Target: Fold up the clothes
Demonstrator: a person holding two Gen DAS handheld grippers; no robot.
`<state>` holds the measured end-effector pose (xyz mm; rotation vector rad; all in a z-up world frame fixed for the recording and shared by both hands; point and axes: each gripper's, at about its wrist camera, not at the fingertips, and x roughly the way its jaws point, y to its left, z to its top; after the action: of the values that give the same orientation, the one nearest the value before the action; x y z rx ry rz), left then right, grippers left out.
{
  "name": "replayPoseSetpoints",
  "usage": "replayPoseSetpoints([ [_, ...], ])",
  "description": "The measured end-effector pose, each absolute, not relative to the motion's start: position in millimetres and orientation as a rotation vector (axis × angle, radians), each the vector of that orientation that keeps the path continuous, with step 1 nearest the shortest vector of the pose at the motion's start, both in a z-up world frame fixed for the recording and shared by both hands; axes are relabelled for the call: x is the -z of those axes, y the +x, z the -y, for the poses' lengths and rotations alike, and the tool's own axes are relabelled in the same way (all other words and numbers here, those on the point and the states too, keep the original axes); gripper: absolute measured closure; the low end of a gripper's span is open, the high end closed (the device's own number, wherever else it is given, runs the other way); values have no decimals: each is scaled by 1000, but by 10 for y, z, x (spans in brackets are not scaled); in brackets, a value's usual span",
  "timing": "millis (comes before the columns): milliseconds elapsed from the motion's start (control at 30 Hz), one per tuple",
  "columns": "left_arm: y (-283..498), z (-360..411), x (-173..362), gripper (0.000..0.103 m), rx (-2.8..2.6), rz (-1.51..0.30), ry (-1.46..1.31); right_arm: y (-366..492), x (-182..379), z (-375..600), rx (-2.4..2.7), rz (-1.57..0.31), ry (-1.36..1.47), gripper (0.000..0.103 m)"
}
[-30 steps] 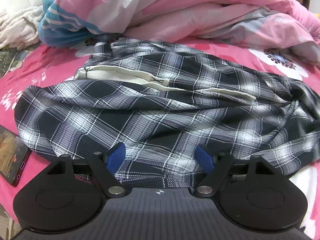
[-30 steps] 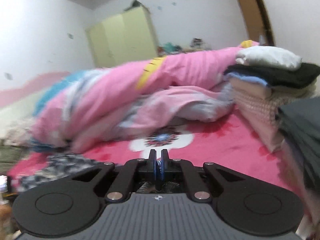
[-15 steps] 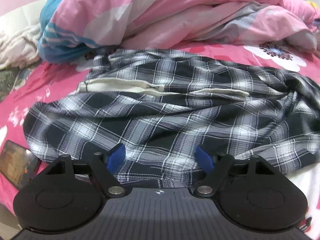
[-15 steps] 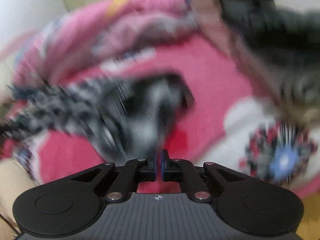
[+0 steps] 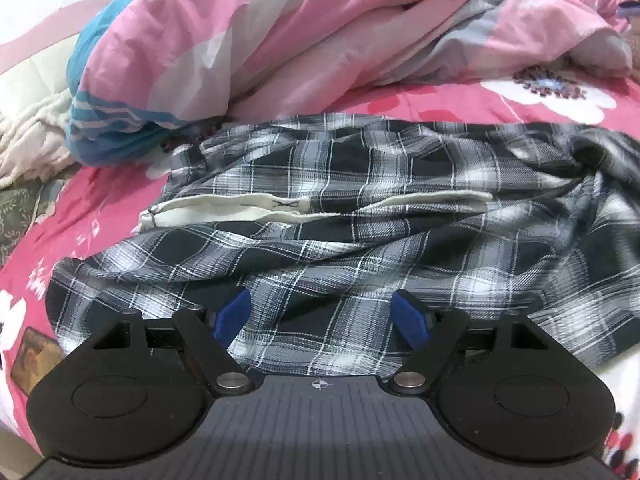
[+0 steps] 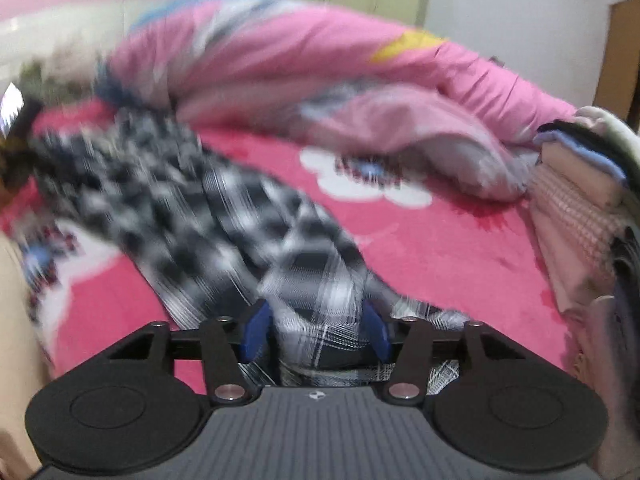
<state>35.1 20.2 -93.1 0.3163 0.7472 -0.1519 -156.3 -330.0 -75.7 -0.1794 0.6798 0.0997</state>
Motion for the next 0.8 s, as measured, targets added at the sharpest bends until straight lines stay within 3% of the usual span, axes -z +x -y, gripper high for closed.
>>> replayPoseSetpoints([
  [33,363,-220,943,23,154,-751,307,-1535,750,3339,-92,-684,-158,95],
  [100,386,-258,963,21,158,-758,287,-1477,737,3416,-78,-694,-114,99],
  [433,426,-320,1005,15,169,-761,258,-960,129,4069,98,-533,84,102],
  [800,439,-346,1025,11,170,-754,253,66,-426,4604,273,-341,101,102],
])
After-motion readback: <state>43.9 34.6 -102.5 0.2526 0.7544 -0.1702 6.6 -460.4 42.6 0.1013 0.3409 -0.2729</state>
